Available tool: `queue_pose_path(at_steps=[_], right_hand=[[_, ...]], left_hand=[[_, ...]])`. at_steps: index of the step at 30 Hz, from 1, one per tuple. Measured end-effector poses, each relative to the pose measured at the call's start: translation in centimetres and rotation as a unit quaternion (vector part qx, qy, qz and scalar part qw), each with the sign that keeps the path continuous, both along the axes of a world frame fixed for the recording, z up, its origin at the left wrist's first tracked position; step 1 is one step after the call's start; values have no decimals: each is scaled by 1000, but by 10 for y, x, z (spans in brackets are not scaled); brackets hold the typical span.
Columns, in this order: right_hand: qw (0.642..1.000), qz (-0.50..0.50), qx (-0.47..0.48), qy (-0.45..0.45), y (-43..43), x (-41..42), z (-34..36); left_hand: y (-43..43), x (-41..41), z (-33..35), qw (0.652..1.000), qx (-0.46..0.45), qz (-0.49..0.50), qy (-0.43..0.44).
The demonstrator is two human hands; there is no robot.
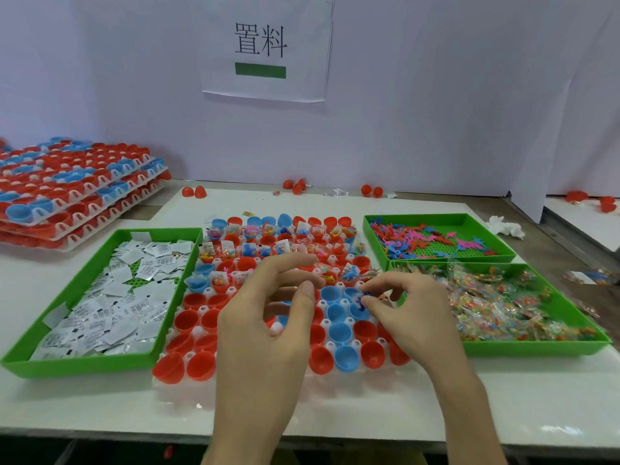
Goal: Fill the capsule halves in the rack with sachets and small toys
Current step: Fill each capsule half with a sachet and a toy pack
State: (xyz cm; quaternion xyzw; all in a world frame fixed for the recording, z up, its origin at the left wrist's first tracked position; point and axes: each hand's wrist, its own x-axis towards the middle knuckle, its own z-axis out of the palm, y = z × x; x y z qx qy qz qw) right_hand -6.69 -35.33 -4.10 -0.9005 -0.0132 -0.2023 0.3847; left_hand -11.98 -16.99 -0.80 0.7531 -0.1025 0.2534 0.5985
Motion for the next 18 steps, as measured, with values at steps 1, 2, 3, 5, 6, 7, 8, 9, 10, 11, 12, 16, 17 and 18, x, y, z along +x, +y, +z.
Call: queue_pose_path(at_steps=[1, 2, 3, 5, 6, 7, 8, 9, 10, 11, 12, 16, 17, 18], right_hand=[[1000, 2, 4, -1, 0, 0, 0], [1000, 5, 9, -2, 0, 0, 0], [1000, 8, 11, -3, 0, 0, -1], [1000, 12, 10, 3, 1, 0, -2], [1000, 14, 9, 6, 1, 0, -2], [1000, 15, 7, 9, 1, 0, -3], [1000, 15, 5, 13, 1, 1, -3], [1000, 16, 3, 17, 1, 1, -3], [1000, 17, 2, 20, 1, 2, -3], [1000, 18, 0, 23, 1, 2, -3], [999, 19, -3, 25, 2, 2, -4], [999, 17, -14, 27, 4, 3, -4], [999, 17, -18, 30, 4, 3, -4], [999, 17, -21, 34, 5, 3, -4]], left_hand=[[0, 0, 0, 1000, -2, 0, -1], [1, 0, 0, 1000, -4, 0, -1], [1, 0, 0, 1000, -6, 0, -1], [1, 0, 1, 1000, -7, 0, -2], [1, 0, 1, 1000, -7, 0, -1], [1, 1, 1, 1000, -8, 1, -1], [2, 1, 1, 1000, -9, 1, -1], [2, 1, 1, 1000, -9, 1, -1], [3, 1, 1, 1000, -9, 2, -2], [4, 1, 1, 1000, -7, 3, -1], [4, 1, 1, 1000, -5, 4, 0], [5, 2, 1, 1000, -5, 3, 0], [5, 2, 1, 1000, -6, 3, 0], [5, 2, 1, 1000, -7, 3, 0]])
